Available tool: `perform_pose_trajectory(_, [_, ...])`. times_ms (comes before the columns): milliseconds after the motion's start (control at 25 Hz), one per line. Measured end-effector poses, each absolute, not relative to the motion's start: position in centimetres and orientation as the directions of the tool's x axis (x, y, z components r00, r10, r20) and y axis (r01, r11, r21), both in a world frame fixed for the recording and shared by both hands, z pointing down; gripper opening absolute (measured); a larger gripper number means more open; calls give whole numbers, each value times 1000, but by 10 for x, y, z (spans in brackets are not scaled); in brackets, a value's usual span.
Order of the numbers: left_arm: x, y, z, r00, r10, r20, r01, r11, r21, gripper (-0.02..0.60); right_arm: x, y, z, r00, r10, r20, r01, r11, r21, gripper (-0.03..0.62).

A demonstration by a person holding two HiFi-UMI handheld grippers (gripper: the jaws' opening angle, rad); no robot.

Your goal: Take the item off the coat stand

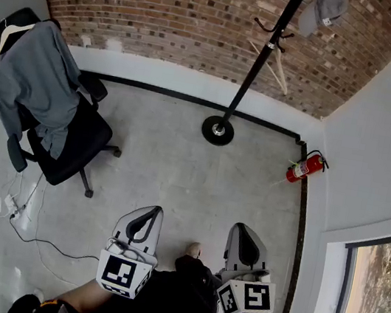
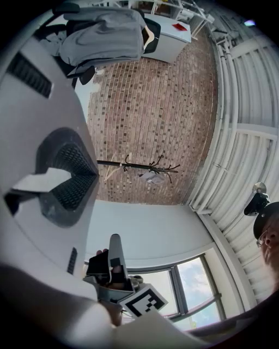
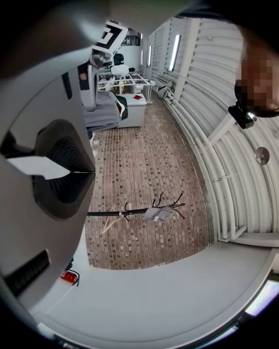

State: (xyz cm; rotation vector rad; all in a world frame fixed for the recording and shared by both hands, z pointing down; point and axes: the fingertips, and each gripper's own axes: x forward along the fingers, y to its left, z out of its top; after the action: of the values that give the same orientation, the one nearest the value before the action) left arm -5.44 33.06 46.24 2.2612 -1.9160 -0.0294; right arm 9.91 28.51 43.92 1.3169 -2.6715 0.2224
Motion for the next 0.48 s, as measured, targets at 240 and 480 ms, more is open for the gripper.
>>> perform_pose_trajectory(240, [-56, 279, 471, 139, -979, 146, -985, -122, 123, 25, 96, 225, 448, -628, -755, 187, -776, 625, -81, 14])
perform_pose_trajectory(480, [-44, 178, 466, 75, -982, 171, -994, -60, 93, 25, 107, 114, 450, -664, -728, 171, -747, 653, -121, 14])
